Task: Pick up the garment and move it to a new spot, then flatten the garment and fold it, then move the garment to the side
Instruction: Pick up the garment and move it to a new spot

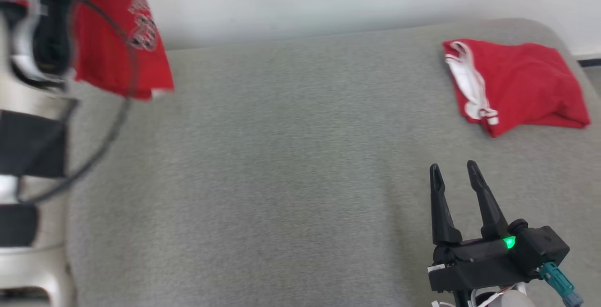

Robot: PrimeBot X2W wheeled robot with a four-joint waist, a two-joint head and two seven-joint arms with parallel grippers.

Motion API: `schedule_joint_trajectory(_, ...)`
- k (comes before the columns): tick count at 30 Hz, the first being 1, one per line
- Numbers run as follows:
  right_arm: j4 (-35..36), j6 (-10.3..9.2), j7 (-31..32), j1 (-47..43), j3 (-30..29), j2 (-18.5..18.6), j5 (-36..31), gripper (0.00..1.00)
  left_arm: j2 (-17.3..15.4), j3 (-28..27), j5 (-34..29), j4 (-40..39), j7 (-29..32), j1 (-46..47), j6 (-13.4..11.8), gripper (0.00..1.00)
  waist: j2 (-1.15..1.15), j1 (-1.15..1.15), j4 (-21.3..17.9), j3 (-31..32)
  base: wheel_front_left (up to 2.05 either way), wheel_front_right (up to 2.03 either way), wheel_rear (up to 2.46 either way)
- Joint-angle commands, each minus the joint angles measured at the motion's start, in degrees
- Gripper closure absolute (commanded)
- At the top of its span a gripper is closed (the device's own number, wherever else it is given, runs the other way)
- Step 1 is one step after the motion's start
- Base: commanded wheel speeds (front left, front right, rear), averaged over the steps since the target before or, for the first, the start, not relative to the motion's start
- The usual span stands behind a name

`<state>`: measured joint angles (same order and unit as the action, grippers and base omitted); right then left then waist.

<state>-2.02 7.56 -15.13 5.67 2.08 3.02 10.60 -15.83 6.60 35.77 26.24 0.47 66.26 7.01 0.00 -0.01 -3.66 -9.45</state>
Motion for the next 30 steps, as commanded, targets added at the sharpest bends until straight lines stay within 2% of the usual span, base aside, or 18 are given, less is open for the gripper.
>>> schedule_joint_trajectory(1,-0.3,-0.12,0.02,-0.66,0.38,-0.21,0.97,0.0,1.25,1.07,0.3,-2.5,1.27,-1.65,-0.56,1.0,0.0,0.01,-3.66,1.11,0.0,0.0,0.0)
schedule_joint_trajectory(8,-1.37,-0.12,0.02,-0.08,0.82,-0.21,3.04,0.0,8.02,5.37,1.71,-11.7,4.49,-6.58,-3.08,1.0,0.0,0.01,-8.35,-0.1,0.0,0.0,0.0)
schedule_joint_trajectory(16,-2.61,-0.12,0.02,0.03,-0.02,-0.23,3.36,0.0,11.62,10.96,3.2,-16.24,4.34,-17.48,-5.14,1.0,0.0,0.01,-11.48,-1.24,0.0,0.0,0.0)
schedule_joint_trajectory(22,-3.42,-0.12,0.02,0.6,-0.12,-0.21,3.15,0.0,12.22,13.99,4.7,-12.57,1.66,-29.13,-5.77,1.0,0.0,0.01,-11.81,-2.39,0.0,0.0,0.0)
schedule_joint_trajectory(30,-4.09,-0.12,0.02,1.41,-0.13,-0.22,2.21,0.0,12.55,17.57,4.58,-4.69,-2.05,-37.2,-4.22,1.0,0.0,0.01,-10.11,-2.79,0.0,0.0,0.0)
